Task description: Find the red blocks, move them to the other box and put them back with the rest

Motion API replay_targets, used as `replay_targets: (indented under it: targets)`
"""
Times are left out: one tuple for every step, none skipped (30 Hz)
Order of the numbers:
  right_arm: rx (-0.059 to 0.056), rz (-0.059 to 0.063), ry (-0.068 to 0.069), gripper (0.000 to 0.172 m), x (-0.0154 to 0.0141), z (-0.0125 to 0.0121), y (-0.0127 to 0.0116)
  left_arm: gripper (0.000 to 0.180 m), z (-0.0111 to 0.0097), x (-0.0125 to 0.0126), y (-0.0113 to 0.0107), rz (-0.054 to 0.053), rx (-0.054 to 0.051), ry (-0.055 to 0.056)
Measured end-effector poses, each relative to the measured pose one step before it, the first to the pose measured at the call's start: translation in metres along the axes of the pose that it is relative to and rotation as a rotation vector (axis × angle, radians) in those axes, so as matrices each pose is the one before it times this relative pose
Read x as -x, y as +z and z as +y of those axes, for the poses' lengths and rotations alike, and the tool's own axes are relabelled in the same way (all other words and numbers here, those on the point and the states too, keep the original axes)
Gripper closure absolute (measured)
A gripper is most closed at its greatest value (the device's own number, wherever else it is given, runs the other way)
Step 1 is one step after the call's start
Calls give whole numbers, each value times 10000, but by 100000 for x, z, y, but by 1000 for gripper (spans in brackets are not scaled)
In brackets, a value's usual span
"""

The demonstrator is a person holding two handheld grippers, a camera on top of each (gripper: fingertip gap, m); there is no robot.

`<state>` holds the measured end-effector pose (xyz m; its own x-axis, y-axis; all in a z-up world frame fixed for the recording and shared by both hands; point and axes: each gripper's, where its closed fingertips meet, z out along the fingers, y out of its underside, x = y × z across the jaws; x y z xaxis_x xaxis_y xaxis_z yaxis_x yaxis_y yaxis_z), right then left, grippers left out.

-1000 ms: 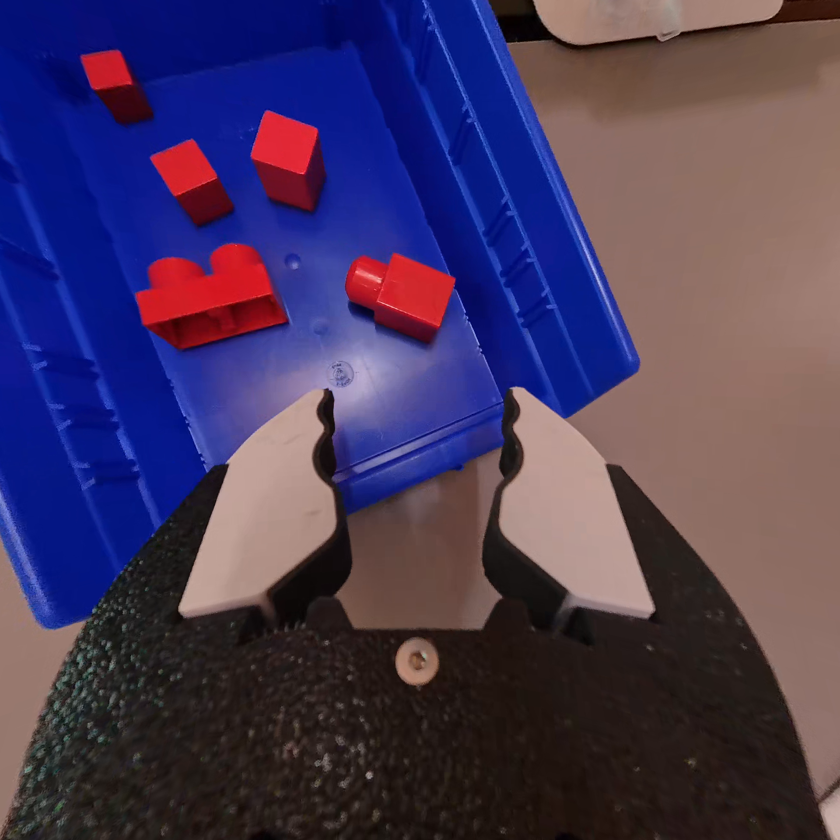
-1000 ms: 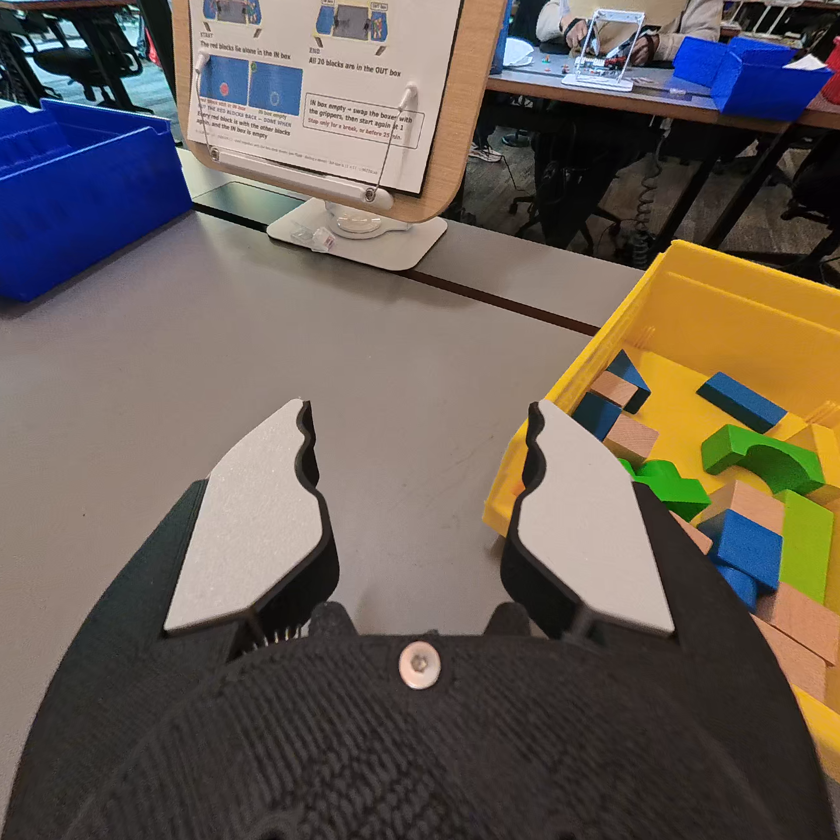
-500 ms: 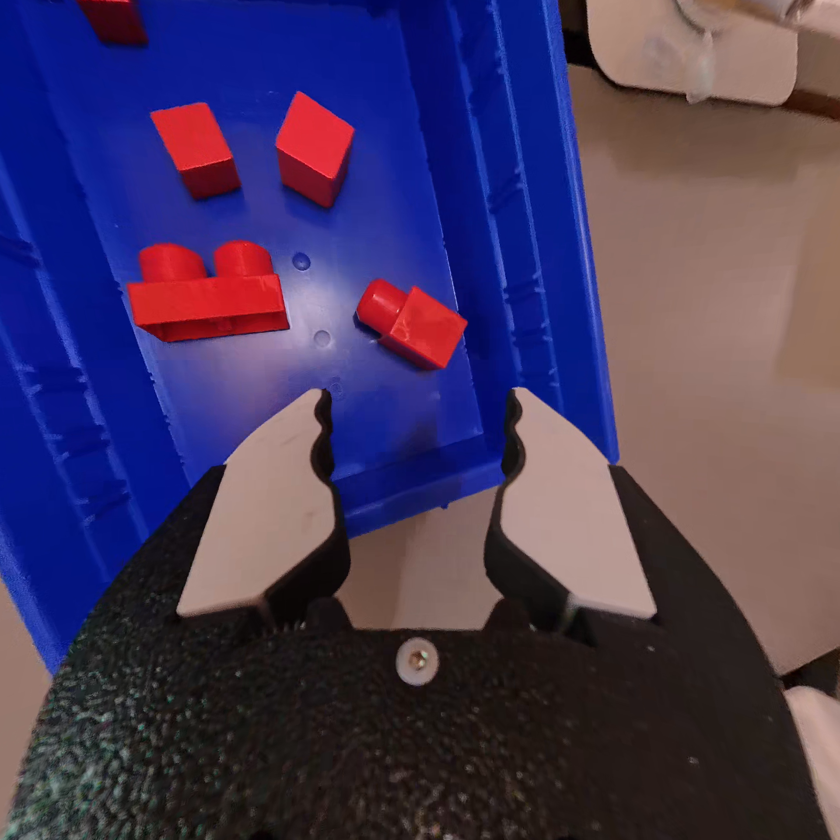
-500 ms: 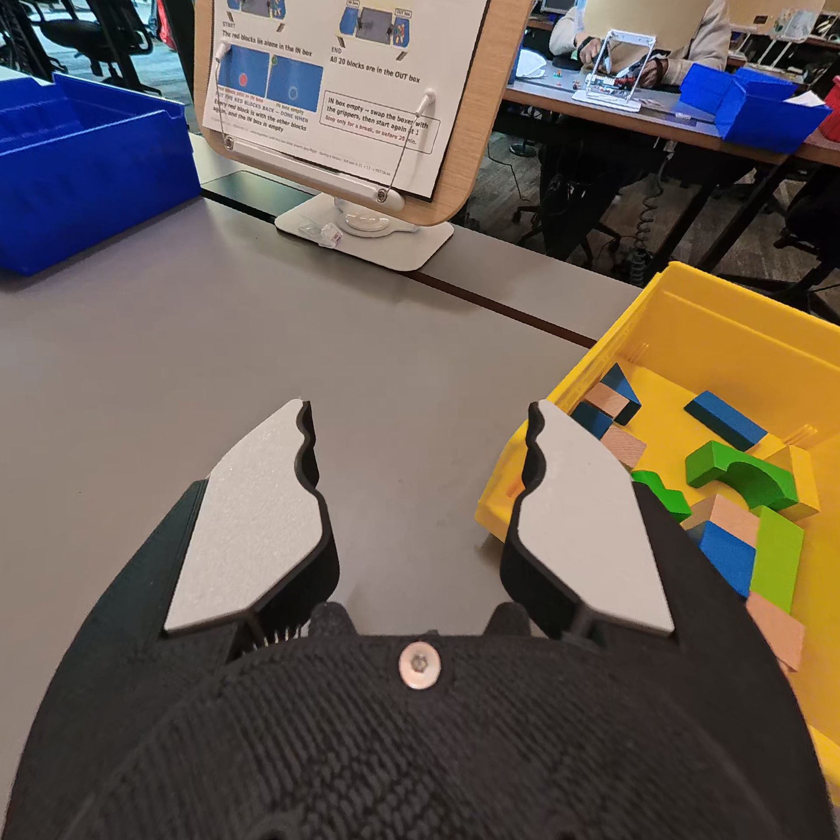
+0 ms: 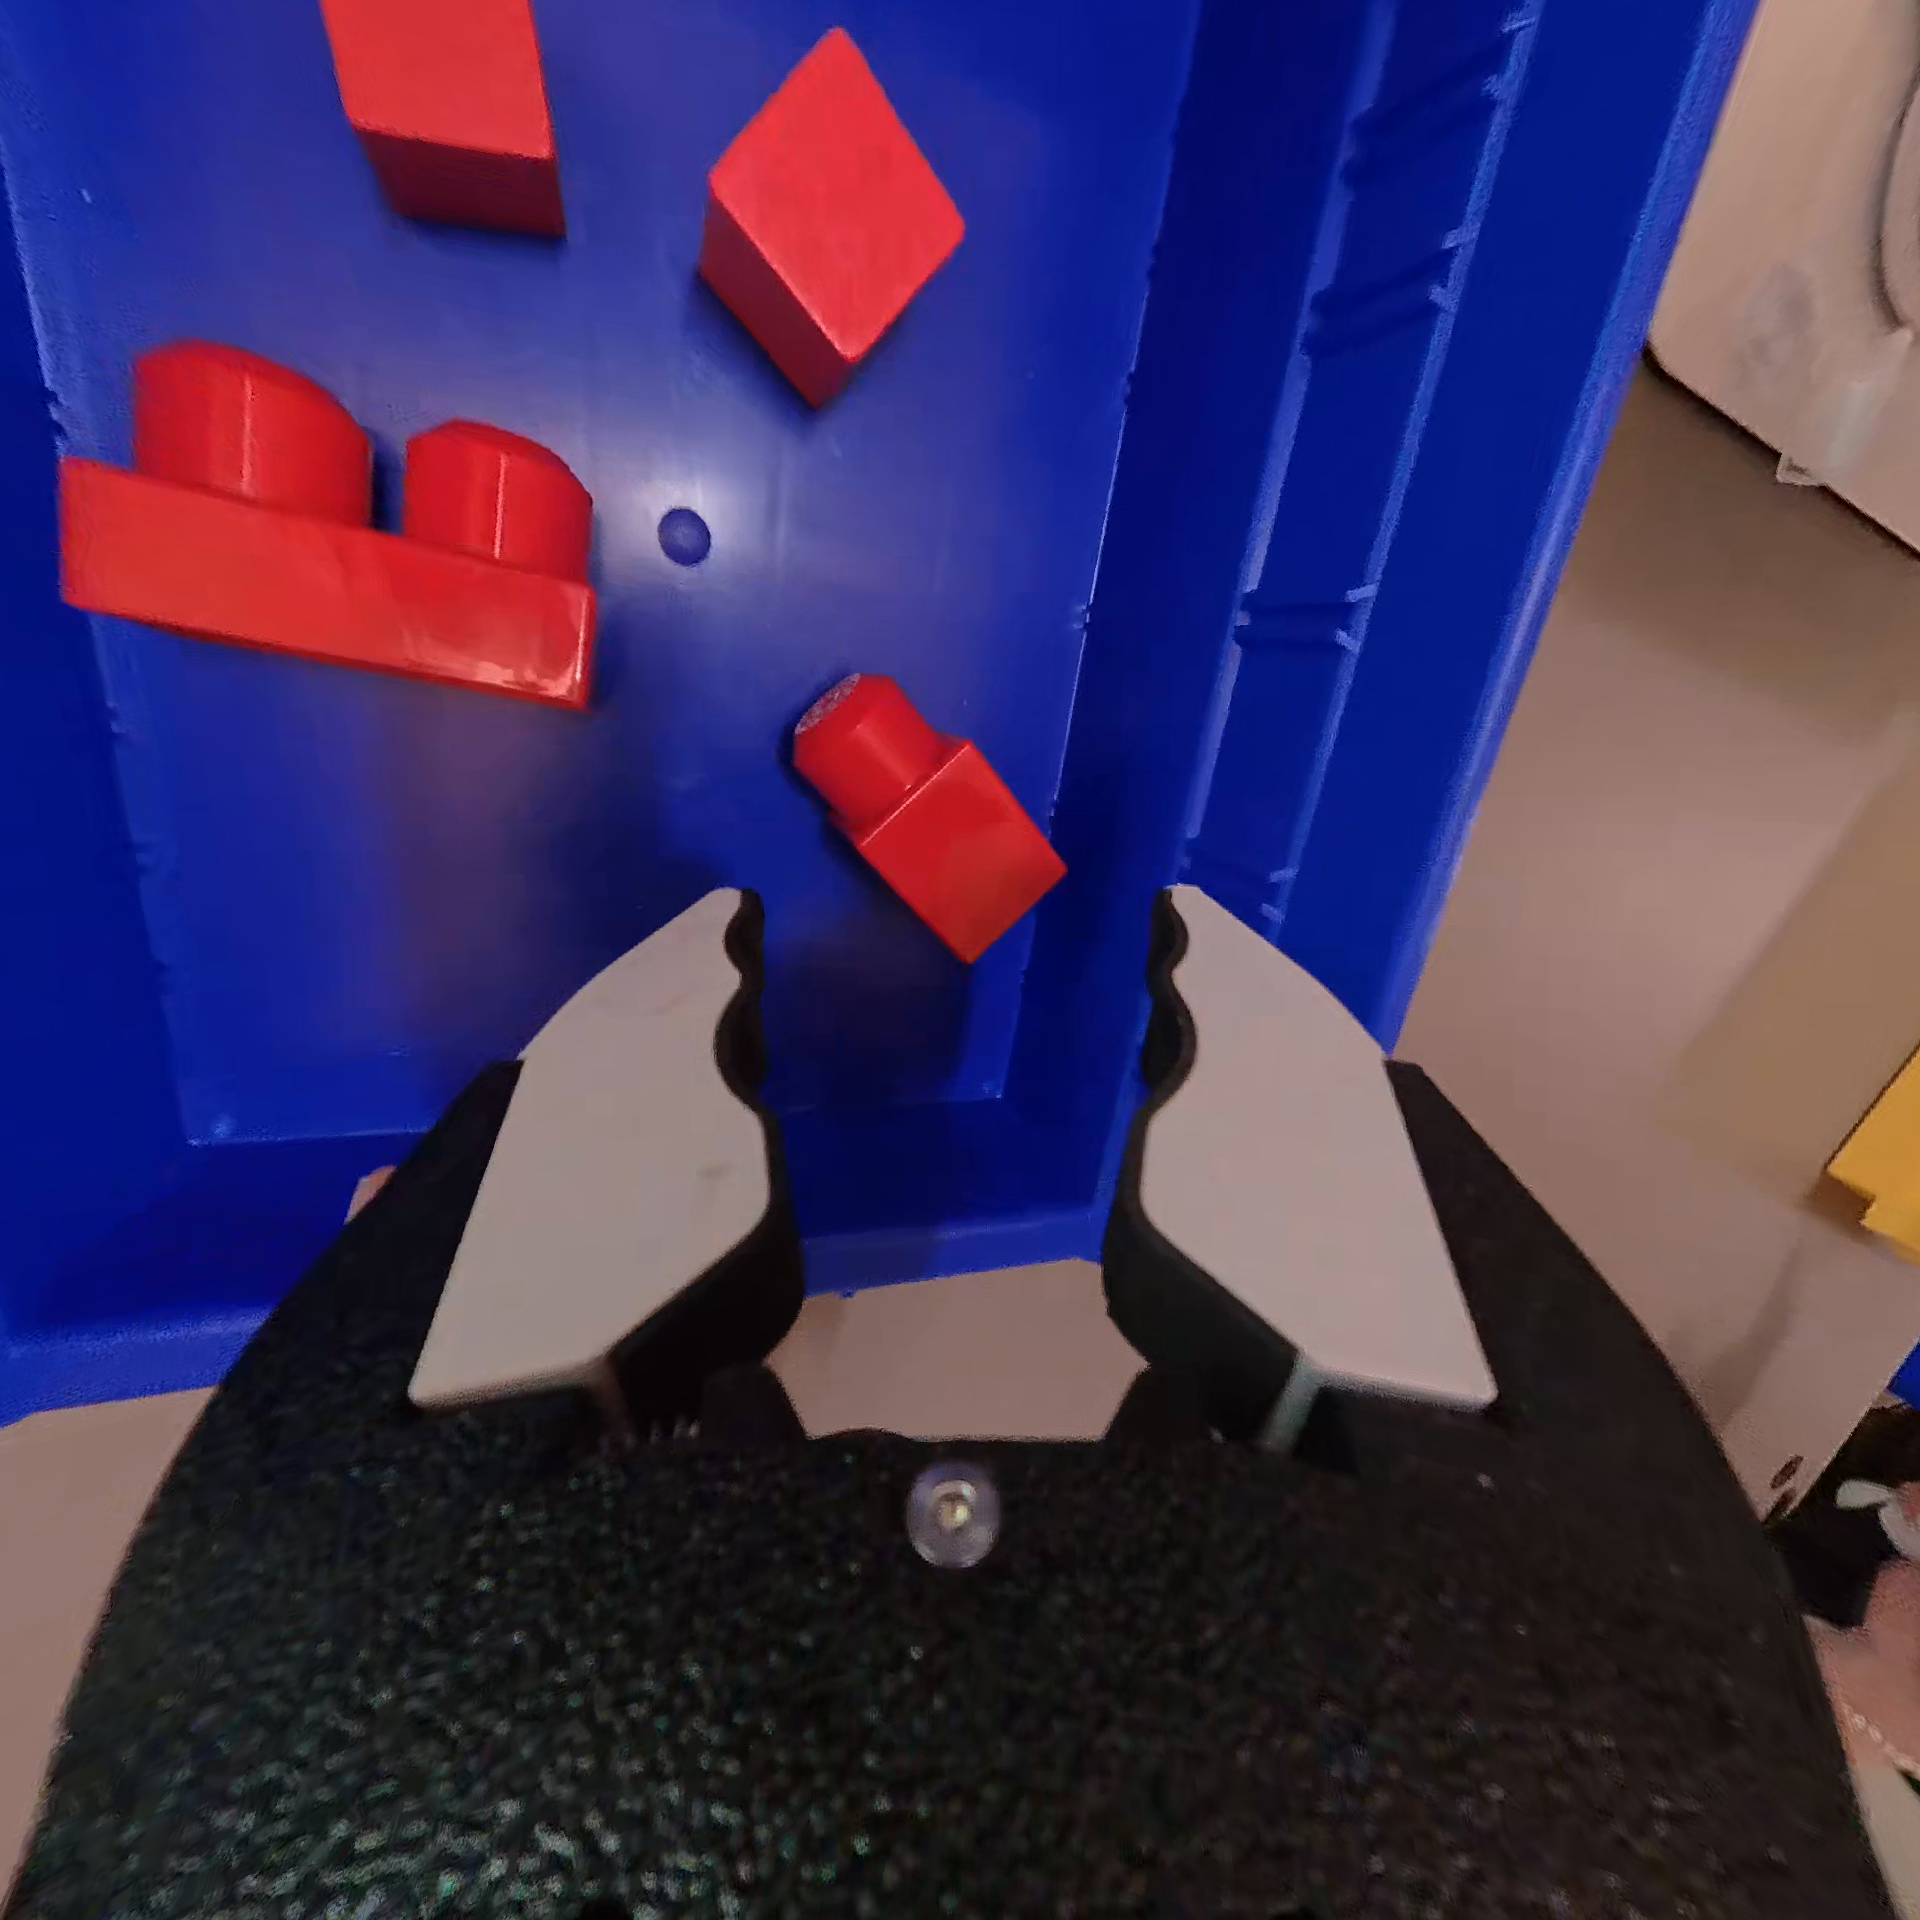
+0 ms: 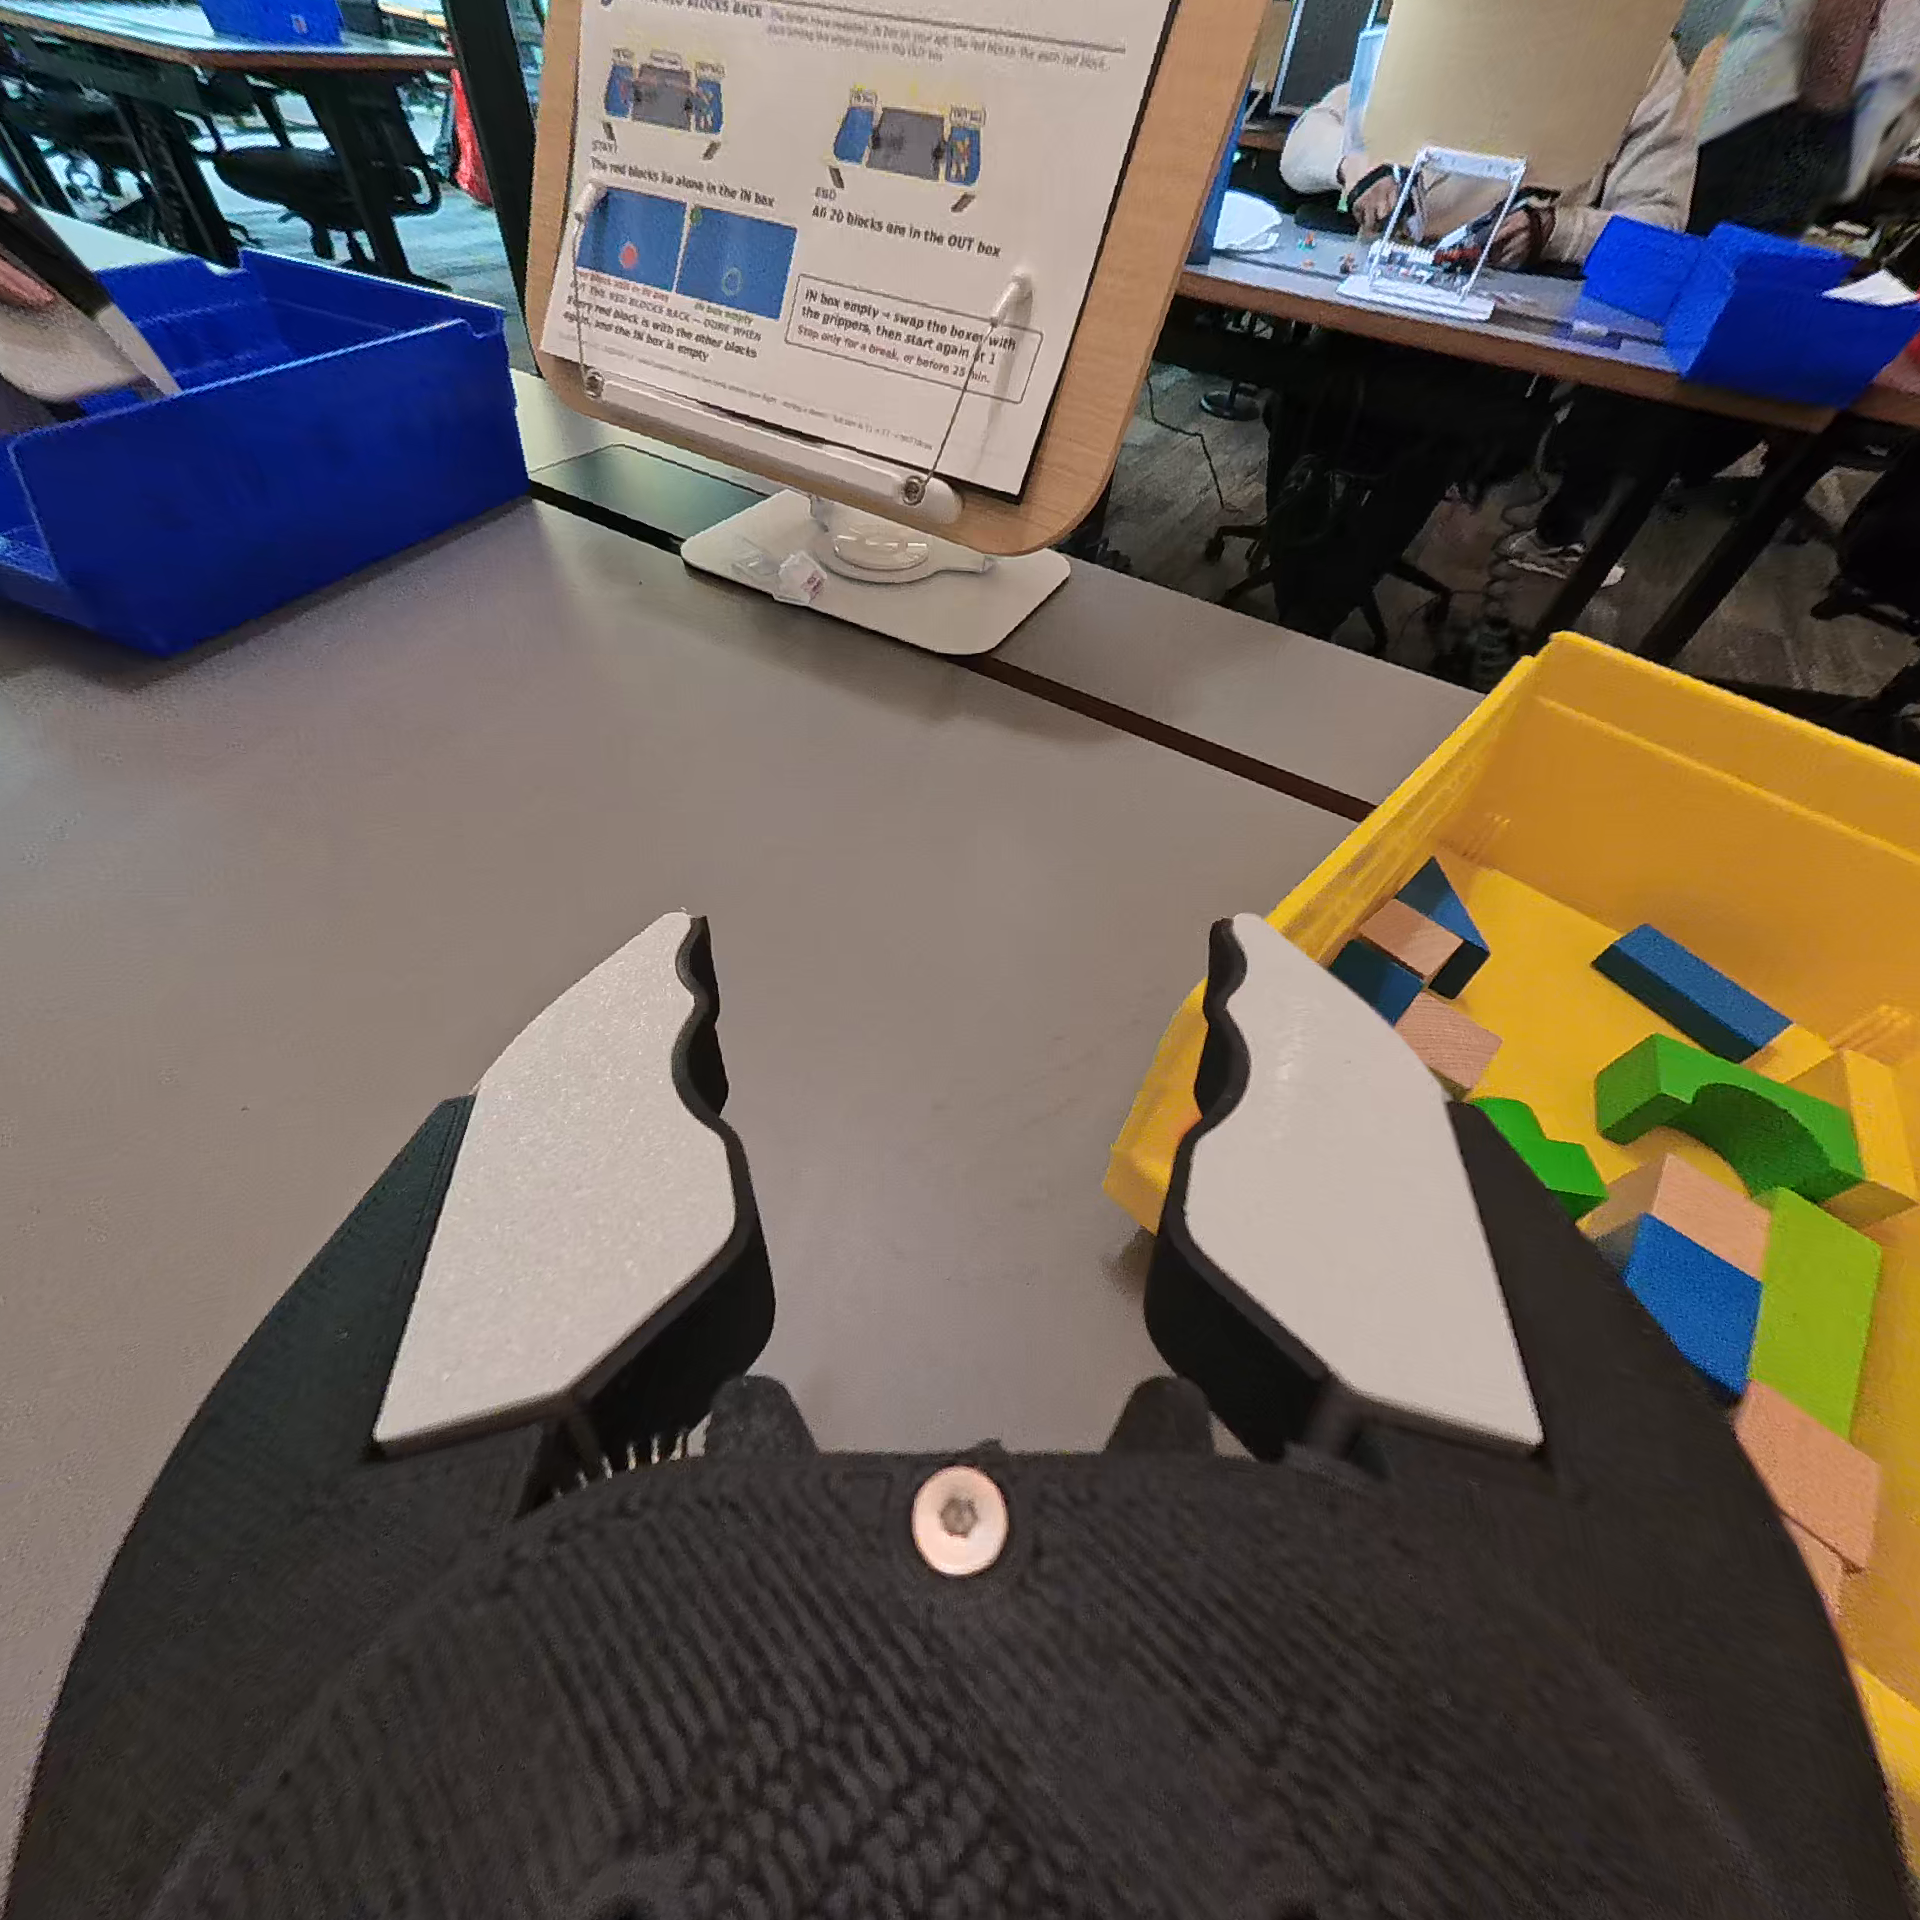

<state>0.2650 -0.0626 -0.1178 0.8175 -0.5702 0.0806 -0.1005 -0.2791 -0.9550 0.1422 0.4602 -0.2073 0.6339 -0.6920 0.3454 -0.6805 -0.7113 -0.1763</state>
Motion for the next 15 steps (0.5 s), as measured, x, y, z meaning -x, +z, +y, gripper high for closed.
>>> replay_targets:
  targets:
    - [-73, 54, -50, 81, -84, -81, -179, 109, 40, 66, 314, -152, -73, -244]
    - [-74, 32, -12, 82, -52, -26, -115, 109, -55, 157, 293, -247, -107, -199]
    - [-65, -22, 29, 82, 12, 27, -42, 109, -35, 98, 327, -247, -76, -144]
    - [-26, -74, 64, 83, 76, 118, 16, 110, 46, -23, 350, -167, -1, -114]
    - [9, -95, 85, 83, 97, 173, 34, 110, 62, -54, 397, -125, 13, -97]
    - [41, -87, 86, 82, 104, 200, 17, 110, 77, -57, 422, -103, 17, -160]
    - [51, -73, 55, 82, 104, 193, -39, 110, 163, -159, 452, -26, 69, -174]
    - [34, -62, -2, 82, 111, 138, -104, 113, 149, -90, 448, -66, 53, -116]
    - [21, -38, -54, 82, 77, 101, -138, 120, 117, 79, 442, -159, 37, -26]
    - [31, -1, -72, 82, 7, 94, -145, 123, 139, 224, 458, -218, 70, 18]
    - [63, 14, -63, 82, -53, 113, -154, 121, 152, 276, 432, -199, 83, -19]
    - [64, 4, -46, 82, -56, 83, -147, 121, 41, 240, 320, -123, 18, -52]
    - [35, 8, -37, 82, -60, 40, -137, 125, -130, 302, 119, -153, -105, -32]
    - [3, 23, -30, 82, -82, -17, -128, 137, -272, 279, -15, -114, -183, 82]
    - [-1, 19, -16, 82, -68, -8, -69, 141, -19, 139, 35, 37, -19, 115]
